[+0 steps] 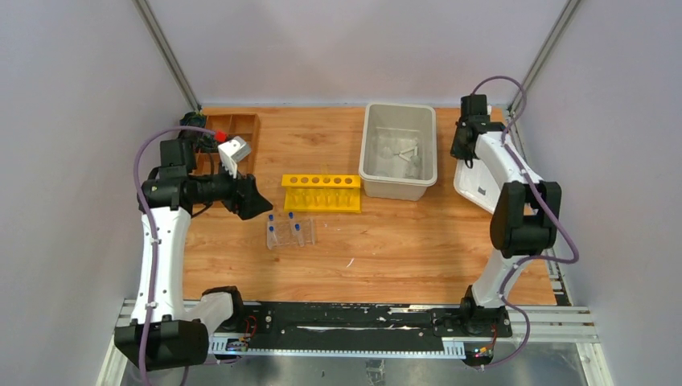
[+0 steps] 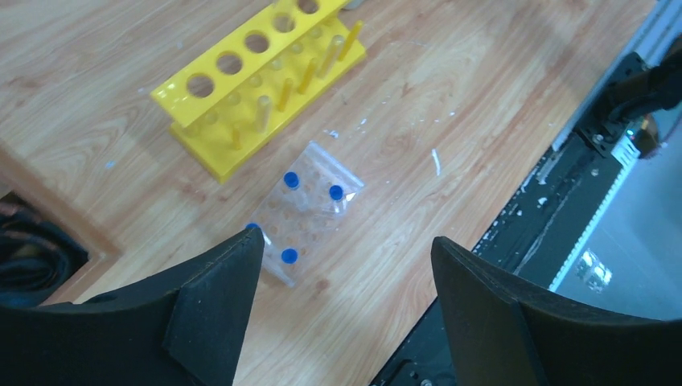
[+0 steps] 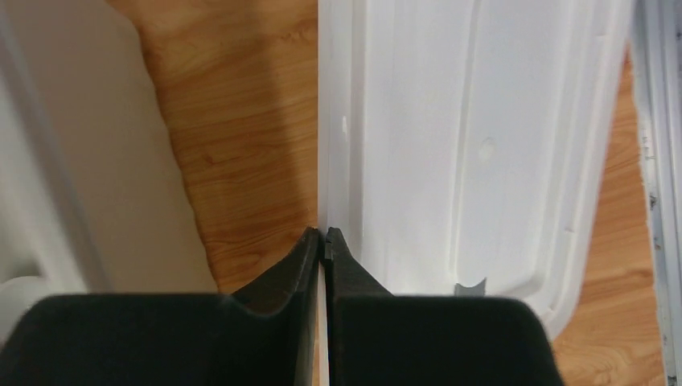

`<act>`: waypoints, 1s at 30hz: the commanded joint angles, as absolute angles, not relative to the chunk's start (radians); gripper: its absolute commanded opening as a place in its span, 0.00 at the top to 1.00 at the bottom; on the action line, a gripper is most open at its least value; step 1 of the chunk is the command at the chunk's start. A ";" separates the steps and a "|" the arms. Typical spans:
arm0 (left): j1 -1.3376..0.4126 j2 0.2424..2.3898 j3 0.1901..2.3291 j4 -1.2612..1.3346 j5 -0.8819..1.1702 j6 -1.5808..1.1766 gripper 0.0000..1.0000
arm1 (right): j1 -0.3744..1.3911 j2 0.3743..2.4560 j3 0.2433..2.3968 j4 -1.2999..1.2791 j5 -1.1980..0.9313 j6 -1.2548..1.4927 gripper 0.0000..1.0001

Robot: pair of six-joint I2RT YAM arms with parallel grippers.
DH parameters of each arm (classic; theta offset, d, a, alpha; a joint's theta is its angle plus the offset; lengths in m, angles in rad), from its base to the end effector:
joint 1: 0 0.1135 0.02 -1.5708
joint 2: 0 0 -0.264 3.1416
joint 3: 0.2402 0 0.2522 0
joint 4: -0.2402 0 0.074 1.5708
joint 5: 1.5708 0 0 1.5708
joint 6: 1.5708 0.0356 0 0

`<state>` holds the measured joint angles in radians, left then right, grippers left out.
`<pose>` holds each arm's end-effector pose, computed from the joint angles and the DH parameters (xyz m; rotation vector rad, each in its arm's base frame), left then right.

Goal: Organize the chemistry lab equipment

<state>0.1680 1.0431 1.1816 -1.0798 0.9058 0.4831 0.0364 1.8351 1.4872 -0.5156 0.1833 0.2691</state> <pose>0.1801 0.0021 0.3573 0.6788 2.0855 -0.7732 0.4105 0.0085 0.2584 0.3618 2.3894 -0.0837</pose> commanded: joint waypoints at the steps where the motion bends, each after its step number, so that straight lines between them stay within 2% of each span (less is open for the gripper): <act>1: 0.068 1.054 1.236 -1.075 0.942 0.455 0.18 | 0.039 1.692 1.487 -0.542 0.223 0.290 1.00; 4: -0.043 1.086 1.292 -1.075 0.884 0.434 0.17 | 0.040 1.616 1.492 -0.544 0.192 0.297 1.00; 11: -0.144 1.193 1.427 -1.075 0.815 0.396 0.18 | 0.040 1.453 1.553 -0.547 0.144 0.335 1.00; 15: -0.220 1.226 1.506 -1.065 0.790 0.377 0.12 | 0.043 1.393 1.596 -0.548 0.061 0.394 1.00; 19: -0.250 1.274 1.619 -1.057 0.758 0.335 0.11 | 0.066 1.349 1.692 -0.525 -0.161 0.518 1.00; 23: -0.279 1.275 1.681 -1.006 0.713 0.373 0.06 | 0.072 1.312 1.752 -0.488 -0.249 0.626 1.00; 26: -0.362 1.255 1.700 -0.964 0.580 0.510 0.02 | 0.080 1.300 1.786 -0.437 -0.317 0.729 1.00; 30: -0.472 1.261 1.738 -0.889 0.493 0.537 0.00 | 0.116 1.271 1.730 -0.249 -0.358 0.918 1.00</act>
<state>-0.3889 1.2743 1.6852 -0.9932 0.6086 0.4656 0.0738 1.3178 1.7500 -0.4698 -0.2634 0.6975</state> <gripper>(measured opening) 0.994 0.053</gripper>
